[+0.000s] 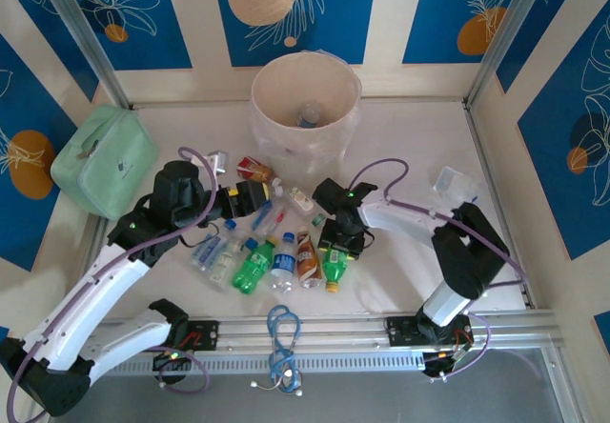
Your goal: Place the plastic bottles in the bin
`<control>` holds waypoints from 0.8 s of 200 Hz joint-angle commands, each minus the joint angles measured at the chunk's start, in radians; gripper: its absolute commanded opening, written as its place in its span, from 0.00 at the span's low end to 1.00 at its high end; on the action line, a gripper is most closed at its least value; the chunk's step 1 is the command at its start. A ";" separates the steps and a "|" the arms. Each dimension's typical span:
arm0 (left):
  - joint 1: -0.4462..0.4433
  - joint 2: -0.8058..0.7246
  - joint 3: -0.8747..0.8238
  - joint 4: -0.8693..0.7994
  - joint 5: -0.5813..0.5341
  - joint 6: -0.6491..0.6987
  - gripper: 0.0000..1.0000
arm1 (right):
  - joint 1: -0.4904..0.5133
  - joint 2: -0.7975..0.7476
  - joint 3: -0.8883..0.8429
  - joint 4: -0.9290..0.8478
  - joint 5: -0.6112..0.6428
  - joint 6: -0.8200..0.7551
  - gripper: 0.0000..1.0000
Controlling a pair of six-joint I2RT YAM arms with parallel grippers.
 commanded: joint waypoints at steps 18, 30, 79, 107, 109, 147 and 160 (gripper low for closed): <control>0.001 0.007 -0.004 0.038 0.071 0.003 0.92 | 0.017 -0.254 -0.057 0.007 0.074 0.065 0.54; 0.000 0.011 -0.010 0.075 0.102 -0.007 0.92 | 0.015 -0.345 -0.070 0.036 0.080 0.080 0.54; -0.053 0.042 -0.071 0.385 0.356 -0.102 0.87 | -0.059 -0.700 -0.127 0.300 0.038 0.134 0.58; -0.133 0.078 -0.074 0.437 0.384 -0.088 0.83 | -0.115 -0.767 -0.089 0.368 -0.004 0.157 0.58; -0.139 0.082 -0.073 0.438 0.384 -0.087 0.83 | -0.117 -0.769 -0.084 0.370 -0.006 0.157 0.58; -0.216 0.135 -0.047 0.433 0.364 -0.044 0.77 | -0.127 -0.766 -0.012 0.390 -0.040 0.162 0.58; -0.236 0.158 -0.034 0.440 0.382 -0.033 0.75 | -0.127 -0.766 -0.005 0.407 -0.049 0.171 0.58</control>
